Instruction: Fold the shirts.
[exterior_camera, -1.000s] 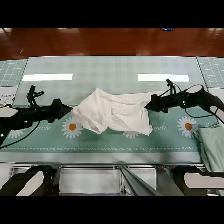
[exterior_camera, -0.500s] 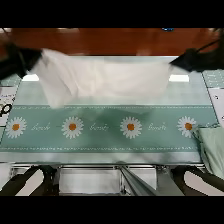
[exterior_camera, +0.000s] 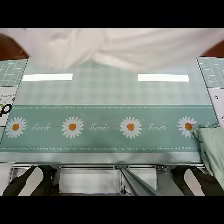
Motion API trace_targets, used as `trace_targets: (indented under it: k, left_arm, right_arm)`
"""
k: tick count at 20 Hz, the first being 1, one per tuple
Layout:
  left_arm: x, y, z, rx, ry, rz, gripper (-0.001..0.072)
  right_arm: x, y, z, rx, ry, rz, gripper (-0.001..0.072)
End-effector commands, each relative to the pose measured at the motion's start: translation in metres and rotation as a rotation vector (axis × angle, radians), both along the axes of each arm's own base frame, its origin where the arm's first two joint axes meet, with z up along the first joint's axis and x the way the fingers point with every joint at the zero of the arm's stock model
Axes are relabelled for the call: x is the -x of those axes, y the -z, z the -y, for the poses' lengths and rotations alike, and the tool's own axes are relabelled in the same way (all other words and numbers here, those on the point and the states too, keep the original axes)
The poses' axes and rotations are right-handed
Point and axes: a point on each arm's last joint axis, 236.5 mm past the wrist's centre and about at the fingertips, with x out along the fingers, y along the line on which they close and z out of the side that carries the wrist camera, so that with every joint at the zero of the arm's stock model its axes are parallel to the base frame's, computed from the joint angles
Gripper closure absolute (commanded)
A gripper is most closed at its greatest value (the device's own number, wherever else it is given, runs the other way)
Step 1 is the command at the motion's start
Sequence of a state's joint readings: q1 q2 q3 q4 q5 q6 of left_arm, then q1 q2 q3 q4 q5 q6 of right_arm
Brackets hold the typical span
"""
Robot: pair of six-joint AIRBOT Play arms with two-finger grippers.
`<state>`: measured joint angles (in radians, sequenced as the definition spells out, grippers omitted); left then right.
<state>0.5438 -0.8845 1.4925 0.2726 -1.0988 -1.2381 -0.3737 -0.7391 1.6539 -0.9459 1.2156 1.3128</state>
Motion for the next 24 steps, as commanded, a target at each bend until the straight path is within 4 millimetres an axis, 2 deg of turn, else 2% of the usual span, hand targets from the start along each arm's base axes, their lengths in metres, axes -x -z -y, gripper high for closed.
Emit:
trace_targets:
  k: [1,2,4,6,10,15,18,20,22,24]
  left_arm:
    - [0.020,0.020,-0.039,-0.158,-0.223,-0.109,0.0685]
    - [0.025,0.030,-0.044,-0.209,-0.267,-0.149,0.0685]
    - [0.033,0.060,-0.050,-0.318,-0.316,-0.264,0.0685]
    - [0.041,0.092,-0.035,-0.428,-0.272,-0.346,0.0685]
    - [0.061,0.153,-0.009,-0.538,-0.158,-0.494,0.0685]
    - [0.082,0.197,-0.002,-0.513,-0.131,-0.582,0.0685]
    - [0.077,0.244,-0.001,-0.476,-0.097,-0.680,0.0685]
    - [0.062,0.278,-0.001,-0.424,-0.085,-0.731,0.0685]
    - [0.034,0.301,-0.005,-0.359,-0.098,-0.750,0.0685]
    - [-0.002,0.318,-0.006,-0.290,-0.092,-0.762,0.0685]
  right_arm:
    - [0.061,-0.016,0.040,0.084,0.272,0.049,0.0691]
    - [0.074,-0.011,0.045,0.079,0.318,0.028,0.0691]
    - [0.094,0.011,0.045,0.078,0.347,-0.043,0.0691]
    - [0.106,0.044,0.039,0.066,0.333,-0.137,0.0691]
    - [0.110,0.105,0.037,0.010,0.336,-0.260,0.0691]
    - [0.115,0.170,0.034,-0.025,0.315,-0.450,0.0691]
    - [0.102,0.208,0.039,-0.053,0.313,-0.529,0.0691]
    - [0.085,0.239,0.045,-0.081,0.317,-0.574,0.0691]
    - [0.057,0.274,0.053,-0.096,0.295,-0.621,0.0691]
    - [0.016,0.306,0.057,-0.127,0.239,-0.674,0.0691]
